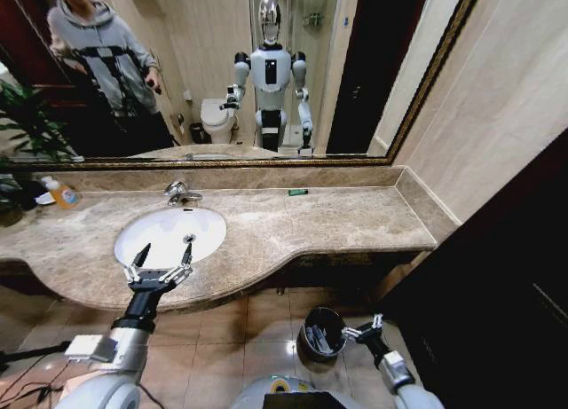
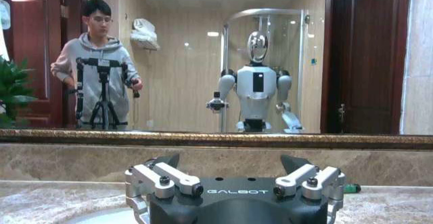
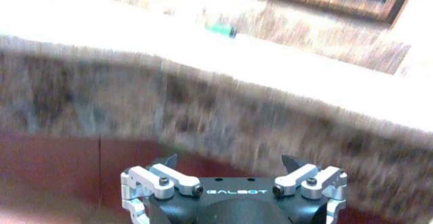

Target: Pick up the trash from the sink and place it in the trash bin.

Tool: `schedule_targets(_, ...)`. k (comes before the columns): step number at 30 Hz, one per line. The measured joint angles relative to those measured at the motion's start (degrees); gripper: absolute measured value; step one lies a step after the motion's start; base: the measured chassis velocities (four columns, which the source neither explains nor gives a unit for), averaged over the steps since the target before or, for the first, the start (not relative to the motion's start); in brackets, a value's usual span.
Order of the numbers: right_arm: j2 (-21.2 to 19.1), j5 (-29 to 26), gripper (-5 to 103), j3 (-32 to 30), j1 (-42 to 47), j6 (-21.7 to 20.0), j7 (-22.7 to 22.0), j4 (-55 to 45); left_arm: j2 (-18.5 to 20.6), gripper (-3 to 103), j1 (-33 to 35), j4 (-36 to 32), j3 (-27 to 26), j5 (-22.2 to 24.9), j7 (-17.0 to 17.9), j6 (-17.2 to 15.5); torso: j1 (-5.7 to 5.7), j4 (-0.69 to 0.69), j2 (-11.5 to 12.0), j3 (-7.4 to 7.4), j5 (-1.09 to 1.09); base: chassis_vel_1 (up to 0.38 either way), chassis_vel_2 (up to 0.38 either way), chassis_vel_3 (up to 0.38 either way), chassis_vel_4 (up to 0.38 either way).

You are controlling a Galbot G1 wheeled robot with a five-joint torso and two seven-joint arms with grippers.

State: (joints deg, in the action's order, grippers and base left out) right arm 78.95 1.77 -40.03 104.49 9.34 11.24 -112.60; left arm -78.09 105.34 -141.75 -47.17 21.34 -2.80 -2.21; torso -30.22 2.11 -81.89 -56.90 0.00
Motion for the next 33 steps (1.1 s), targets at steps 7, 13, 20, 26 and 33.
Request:
schedule_targets(7, -0.6, -3.8, 100, -0.7, -2.7, -8.4, 0.4, -15.9, 0.0, 100, 0.0, 0.0, 0.0, 0.0, 0.0, 0.0, 0.00, 0.00, 0.0, 0.00, -0.01, 0.000, 0.000, 0.000, 0.000)
schedule_targets(13, -7.1, -10.2, 100, 3.0, -18.4, -19.5, 0.2, -20.9, 0.0, 100, 0.0, 0.0, 0.0, 0.0, 0.0, 0.0, -0.01, 0.02, 0.0, -0.01, 0.00, 0.000, 0.000, 0.000, 0.000)
schedule_targets(20, -13.6, -13.1, 100, 8.1, -32.4, -19.5, 1.9, -7.6, 0.0, 100, 0.0, 0.0, 0.0, 0.0, 0.0, 0.0, -0.01, 0.00, 0.0, -0.01, 0.02, 0.000, 0.000, 0.000, 0.000)
schedule_targets(26, -14.2, -16.1, 100, 14.4, -47.1, -21.9, 1.5, 5.0, 0.0, 100, 0.0, 0.0, 0.0, 0.0, 0.0, 0.0, -0.01, 0.00, 0.0, -0.02, 0.00, 0.000, 0.000, 0.000, 0.000)
schedule_targets(33, -10.9, -18.7, 100, 24.7, -64.1, -23.1, 0.7, 24.1, 0.0, 100, 0.0, 0.0, 0.0, 0.0, 0.0, 0.0, -0.02, 0.02, 0.0, -0.02, -0.01, 0.000, 0.000, 0.000, 0.000)
